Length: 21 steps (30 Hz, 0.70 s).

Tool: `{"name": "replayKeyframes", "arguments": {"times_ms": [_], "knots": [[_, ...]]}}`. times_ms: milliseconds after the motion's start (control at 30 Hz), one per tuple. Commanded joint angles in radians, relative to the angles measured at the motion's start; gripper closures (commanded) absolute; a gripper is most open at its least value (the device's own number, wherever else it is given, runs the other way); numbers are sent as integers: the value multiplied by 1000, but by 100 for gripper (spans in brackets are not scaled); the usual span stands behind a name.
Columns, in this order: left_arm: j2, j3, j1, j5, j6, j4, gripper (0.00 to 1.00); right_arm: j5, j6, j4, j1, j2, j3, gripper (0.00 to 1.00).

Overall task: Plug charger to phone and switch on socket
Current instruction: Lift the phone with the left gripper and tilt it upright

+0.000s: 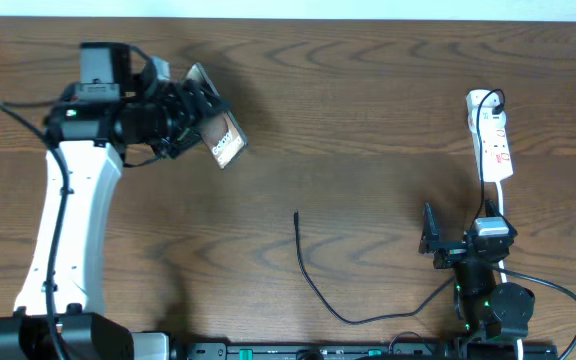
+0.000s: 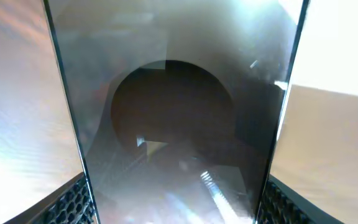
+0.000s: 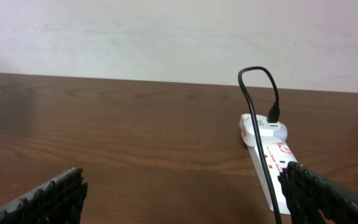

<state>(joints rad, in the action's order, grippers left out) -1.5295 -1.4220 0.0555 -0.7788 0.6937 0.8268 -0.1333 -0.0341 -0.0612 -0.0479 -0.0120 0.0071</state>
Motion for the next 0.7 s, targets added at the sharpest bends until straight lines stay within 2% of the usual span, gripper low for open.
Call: {"name": "replayKeyframes", "arguments": {"times_ms": [0, 33, 200, 367, 533, 667], "knots": [[24, -38, 54, -274, 310, -6, 92, 8, -8, -4, 8, 6, -2, 1], [24, -38, 74, -309, 369, -6, 92, 8, -8, -4, 8, 6, -2, 1], [24, -38, 126, -375, 486, -5, 93, 8, -8, -4, 8, 6, -2, 1], [24, -38, 151, -419, 496, -5, 93, 8, -8, -4, 8, 6, -2, 1], [24, -38, 159, -463, 564, -6, 93, 8, -8, -4, 8, 6, -2, 1], [24, -38, 158, -463, 548, -6, 93, 8, -8, -4, 8, 6, -2, 1]]}}
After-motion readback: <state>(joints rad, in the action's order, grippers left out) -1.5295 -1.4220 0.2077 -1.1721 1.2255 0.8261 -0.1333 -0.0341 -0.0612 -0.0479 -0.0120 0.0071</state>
